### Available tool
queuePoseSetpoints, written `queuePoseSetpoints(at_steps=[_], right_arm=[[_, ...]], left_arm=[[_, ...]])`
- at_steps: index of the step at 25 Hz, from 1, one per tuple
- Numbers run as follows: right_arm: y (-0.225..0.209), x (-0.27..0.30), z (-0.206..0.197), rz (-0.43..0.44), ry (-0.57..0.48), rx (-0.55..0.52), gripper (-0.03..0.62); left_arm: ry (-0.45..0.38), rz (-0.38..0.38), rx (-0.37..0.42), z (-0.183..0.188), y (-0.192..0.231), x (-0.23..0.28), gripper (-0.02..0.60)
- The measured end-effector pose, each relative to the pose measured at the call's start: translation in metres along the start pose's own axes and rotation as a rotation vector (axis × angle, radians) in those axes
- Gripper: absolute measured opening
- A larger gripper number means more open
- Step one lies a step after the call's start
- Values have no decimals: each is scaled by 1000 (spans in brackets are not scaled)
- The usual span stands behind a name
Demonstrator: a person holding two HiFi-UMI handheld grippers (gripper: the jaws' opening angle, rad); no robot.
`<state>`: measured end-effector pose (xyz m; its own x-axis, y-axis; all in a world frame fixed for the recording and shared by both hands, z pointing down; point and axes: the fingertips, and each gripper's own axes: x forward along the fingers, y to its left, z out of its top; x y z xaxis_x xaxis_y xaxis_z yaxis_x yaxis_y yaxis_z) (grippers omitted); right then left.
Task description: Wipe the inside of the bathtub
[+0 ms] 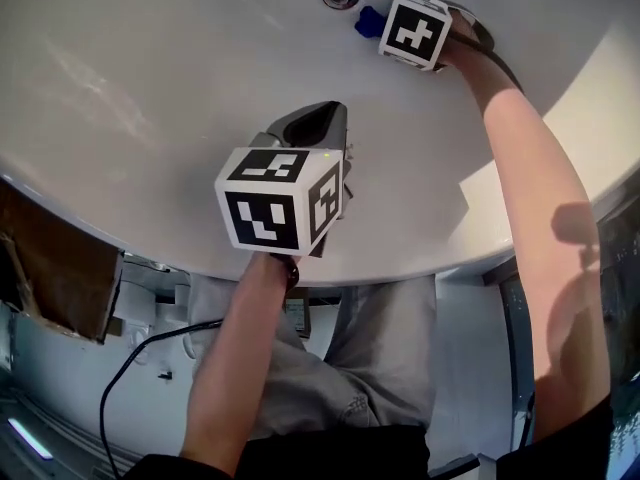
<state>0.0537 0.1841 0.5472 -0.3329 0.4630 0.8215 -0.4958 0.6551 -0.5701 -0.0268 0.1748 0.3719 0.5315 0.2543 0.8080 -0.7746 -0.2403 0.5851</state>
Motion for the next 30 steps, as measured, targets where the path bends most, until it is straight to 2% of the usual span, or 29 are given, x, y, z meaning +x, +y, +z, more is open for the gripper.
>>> queuePoseSetpoints(at_steps=[3,7,11,15,20,24,30], right_arm=[[3,13,-13,-35,73,-62,64],[10,11,-20,-41,81,-64,63],[34,7,-18,41,112,-113,64],[56,0,-22,111,133,-150,63],[83,-19,-26,160,141,-195,64],[107,-31,-32,193,146,-206,64],[140,-53,-39,230,136,-228,64]], left_arm=[[20,38,-5,-5,7,2,2],[42,34,2,-6,5,8,2],[45,52,-8,-4,8,6,2],[35,39,-5,2,3,3,2],[27,29,-23,6,-5,-8,2],[-25,4,-16,21,-19,-20,2],[-56,10,-12,25,-20,-28,2]])
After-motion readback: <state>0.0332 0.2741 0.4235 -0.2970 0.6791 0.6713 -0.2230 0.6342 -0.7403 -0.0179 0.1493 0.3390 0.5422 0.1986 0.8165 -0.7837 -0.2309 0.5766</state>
